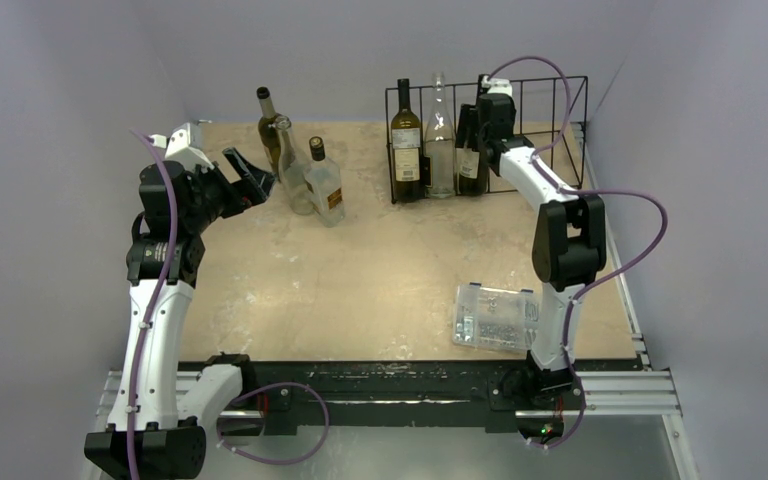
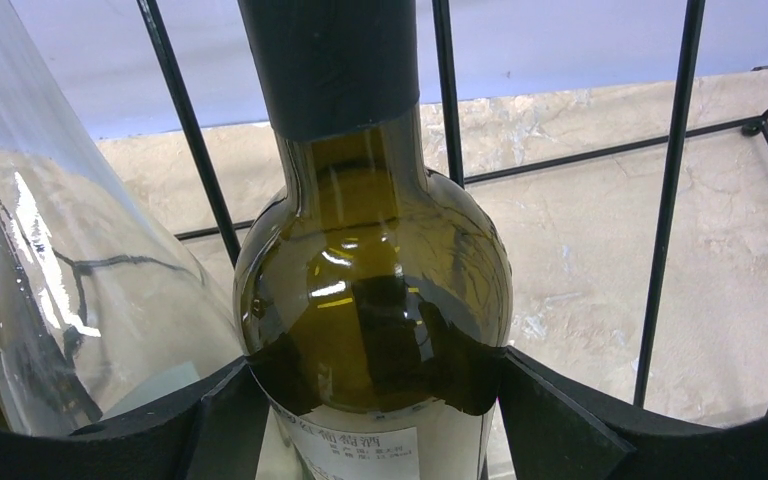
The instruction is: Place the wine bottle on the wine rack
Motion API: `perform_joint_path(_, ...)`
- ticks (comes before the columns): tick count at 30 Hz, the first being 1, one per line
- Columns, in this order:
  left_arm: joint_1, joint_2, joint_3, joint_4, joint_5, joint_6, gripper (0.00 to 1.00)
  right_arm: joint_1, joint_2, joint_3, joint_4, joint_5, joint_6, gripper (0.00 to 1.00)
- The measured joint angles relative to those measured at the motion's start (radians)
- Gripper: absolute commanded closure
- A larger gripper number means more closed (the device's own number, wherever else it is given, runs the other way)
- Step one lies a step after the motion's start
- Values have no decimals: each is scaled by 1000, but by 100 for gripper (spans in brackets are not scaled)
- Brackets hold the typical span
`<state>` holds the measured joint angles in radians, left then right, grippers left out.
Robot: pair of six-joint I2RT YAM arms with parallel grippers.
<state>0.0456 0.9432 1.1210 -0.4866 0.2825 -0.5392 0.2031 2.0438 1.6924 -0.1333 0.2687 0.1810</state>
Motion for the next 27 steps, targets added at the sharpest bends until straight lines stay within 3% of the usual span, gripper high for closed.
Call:
perform_joint_path(13,0,0,0,0,0,0,10,-1,14,45,-30,-7,-3,11)
perform_joint_path(27,0,0,0,0,0,0,10,-1,2,56,-16,-10,-5,7)
